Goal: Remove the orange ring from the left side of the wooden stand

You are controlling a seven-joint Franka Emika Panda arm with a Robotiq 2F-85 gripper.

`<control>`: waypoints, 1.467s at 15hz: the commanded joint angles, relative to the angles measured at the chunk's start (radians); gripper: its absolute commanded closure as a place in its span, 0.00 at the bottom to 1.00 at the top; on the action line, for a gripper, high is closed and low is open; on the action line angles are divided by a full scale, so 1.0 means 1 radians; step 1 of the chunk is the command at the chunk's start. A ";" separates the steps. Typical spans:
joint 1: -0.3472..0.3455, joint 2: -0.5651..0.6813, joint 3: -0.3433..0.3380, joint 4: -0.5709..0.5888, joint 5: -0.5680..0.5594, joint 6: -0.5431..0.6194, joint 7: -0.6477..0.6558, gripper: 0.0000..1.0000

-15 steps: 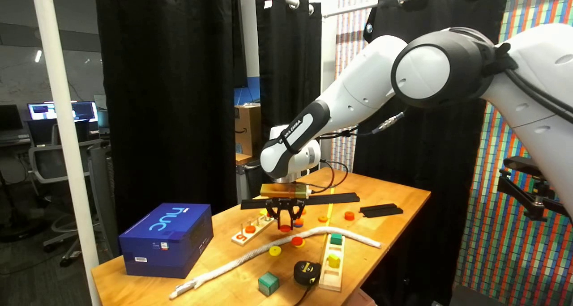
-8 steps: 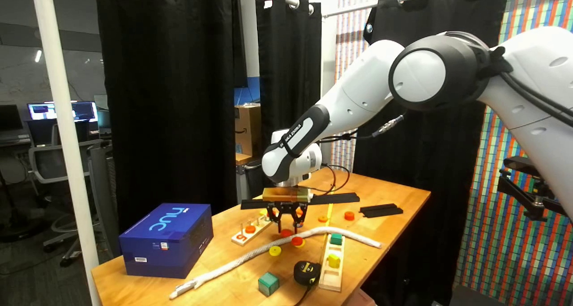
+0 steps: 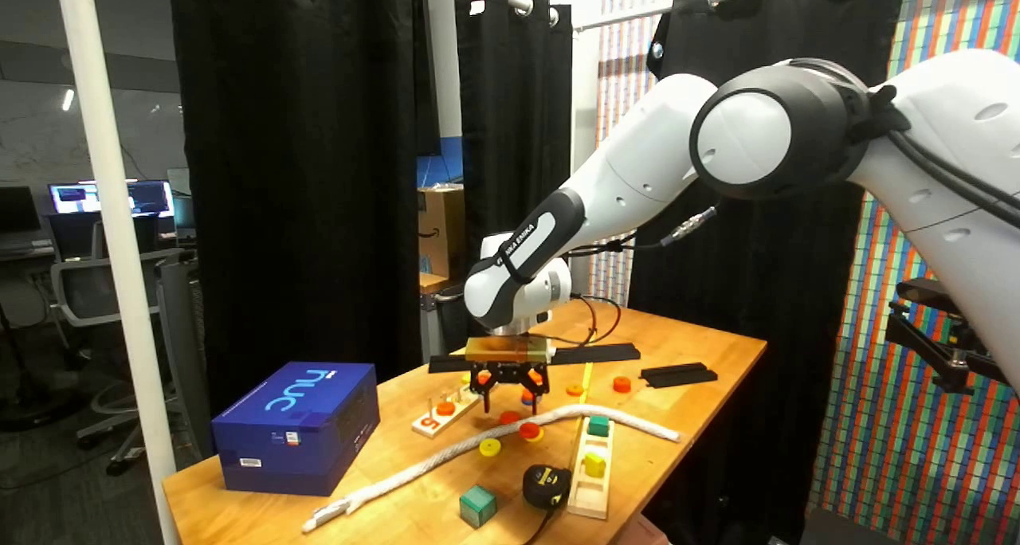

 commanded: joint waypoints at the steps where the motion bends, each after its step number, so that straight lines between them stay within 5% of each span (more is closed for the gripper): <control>1: 0.036 -0.073 -0.002 -0.023 -0.021 -0.009 0.002 0.00; 11: 0.114 -0.481 0.057 -0.150 -0.183 -0.189 -0.064 0.00; 16: 0.083 -0.729 0.130 -0.221 -0.096 -0.411 -0.303 0.00; 22: 0.052 -1.005 0.120 -0.272 -0.003 -0.787 -0.621 0.00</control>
